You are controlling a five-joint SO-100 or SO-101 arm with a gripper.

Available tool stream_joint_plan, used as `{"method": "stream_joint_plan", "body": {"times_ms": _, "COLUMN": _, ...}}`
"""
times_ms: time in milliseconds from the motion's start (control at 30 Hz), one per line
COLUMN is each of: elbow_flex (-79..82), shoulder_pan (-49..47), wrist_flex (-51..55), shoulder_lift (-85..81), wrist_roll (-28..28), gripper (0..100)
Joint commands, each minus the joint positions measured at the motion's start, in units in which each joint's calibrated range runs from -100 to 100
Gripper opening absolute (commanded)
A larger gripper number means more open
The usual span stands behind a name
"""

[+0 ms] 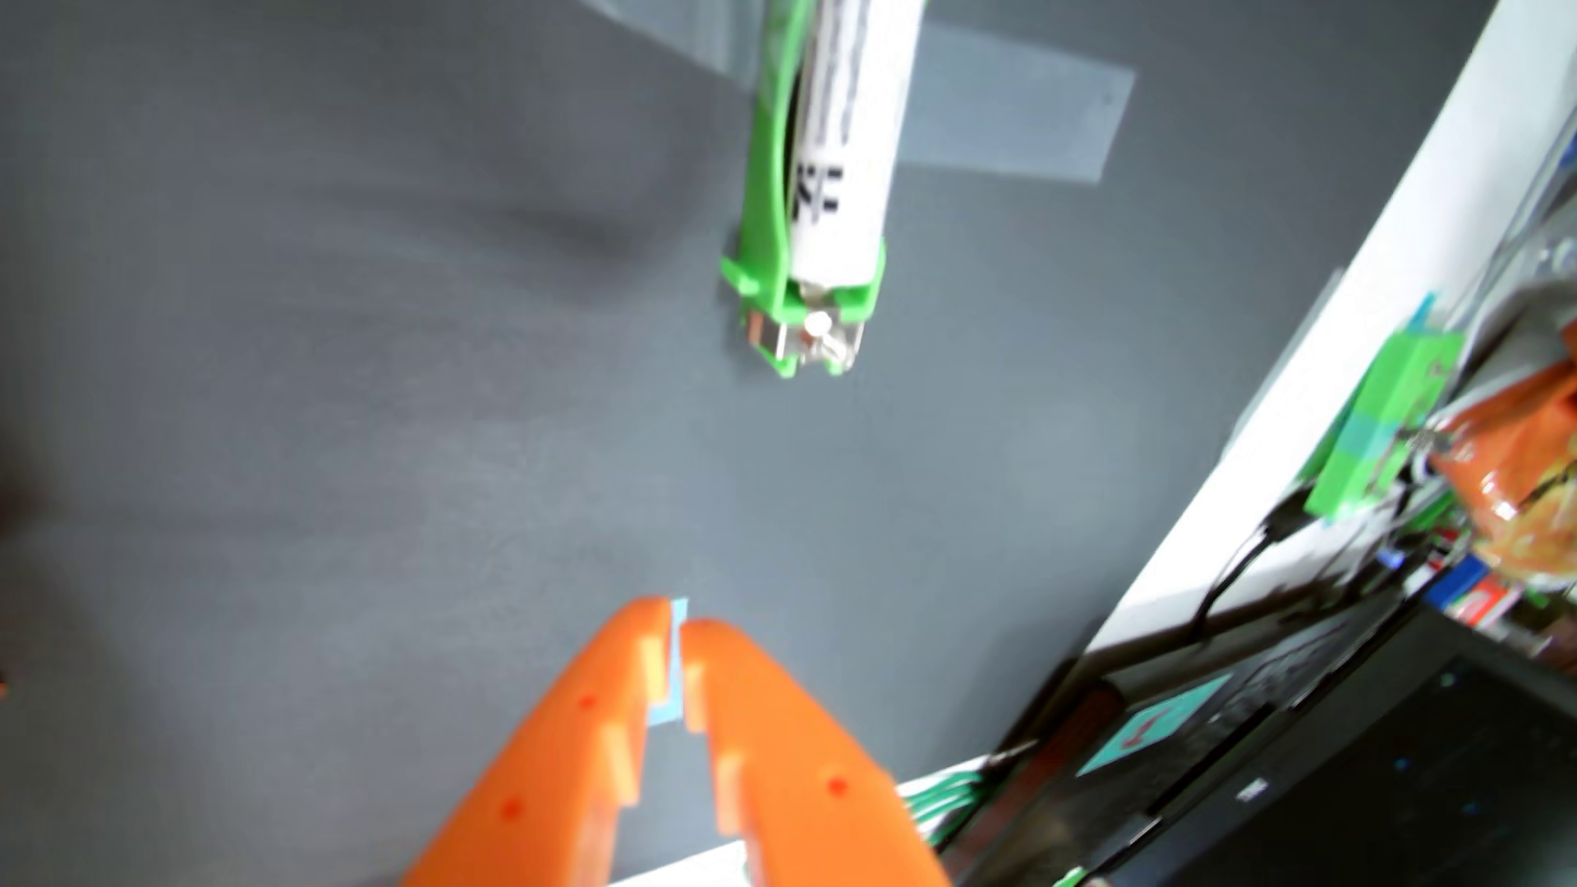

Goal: Insert Battery

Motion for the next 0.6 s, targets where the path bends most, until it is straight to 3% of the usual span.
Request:
{"method": "stream_joint_plan", "body": {"times_ms": 0, "elbow_flex": 4.2, "shoulder_pan": 1.1, "wrist_flex": -3.2, "shoulder_lift": -3.4, "wrist_roll": 0.8, "gripper": 1}}
{"method": "stream_joint_plan", "body": {"times_ms": 567, "elbow_flex": 12.7, "shoulder_pan": 1.2, "wrist_flex": -3.4, "shoulder_lift": -12.2, "wrist_roll": 1.0, "gripper": 1}}
